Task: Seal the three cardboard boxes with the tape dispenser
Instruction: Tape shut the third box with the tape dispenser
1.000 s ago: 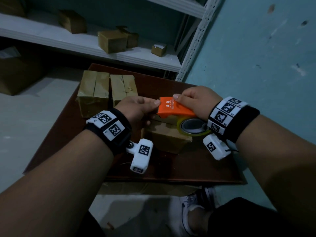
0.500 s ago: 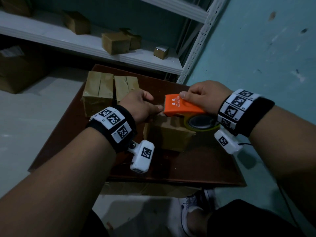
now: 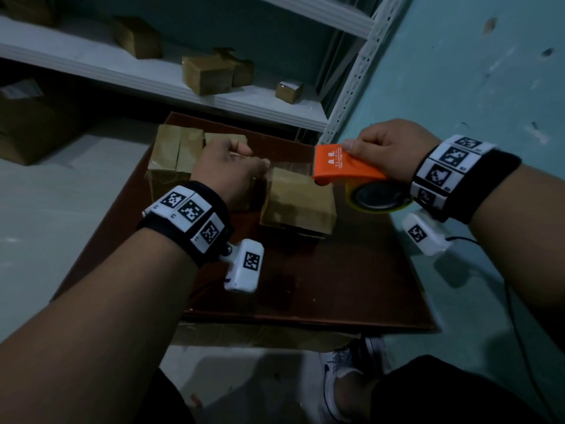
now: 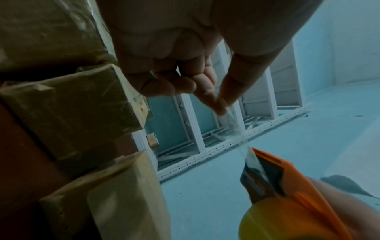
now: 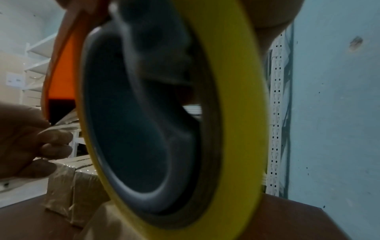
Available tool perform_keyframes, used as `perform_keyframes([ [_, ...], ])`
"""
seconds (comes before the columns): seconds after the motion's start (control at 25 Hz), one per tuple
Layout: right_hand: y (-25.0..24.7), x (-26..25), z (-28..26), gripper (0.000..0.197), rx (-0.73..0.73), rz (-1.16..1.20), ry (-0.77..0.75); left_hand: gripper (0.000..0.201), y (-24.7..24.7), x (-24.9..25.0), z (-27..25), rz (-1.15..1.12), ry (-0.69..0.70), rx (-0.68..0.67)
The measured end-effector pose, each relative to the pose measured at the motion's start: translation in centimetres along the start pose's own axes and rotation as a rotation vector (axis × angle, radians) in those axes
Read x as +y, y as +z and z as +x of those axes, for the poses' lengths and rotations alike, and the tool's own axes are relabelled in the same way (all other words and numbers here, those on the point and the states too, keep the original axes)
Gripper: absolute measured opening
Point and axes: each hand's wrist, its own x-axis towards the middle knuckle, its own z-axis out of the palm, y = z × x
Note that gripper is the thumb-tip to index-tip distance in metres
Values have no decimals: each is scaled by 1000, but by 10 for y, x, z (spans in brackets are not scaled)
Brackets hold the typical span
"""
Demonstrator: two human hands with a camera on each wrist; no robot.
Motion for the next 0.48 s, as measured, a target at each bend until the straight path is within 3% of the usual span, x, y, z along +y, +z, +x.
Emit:
perform_keyframes([
  [0.12, 6, 2, -2, 49, -27, -7, -1, 47, -3, 2, -5, 114, 29, -47],
  [0.32, 15, 15, -7, 42, -52, -38, 15, 41, -3, 4, -6, 228, 33, -64],
  [0.48, 12, 27, -17, 43, -39, -32, 48, 46, 1, -1, -8, 230, -66, -110],
])
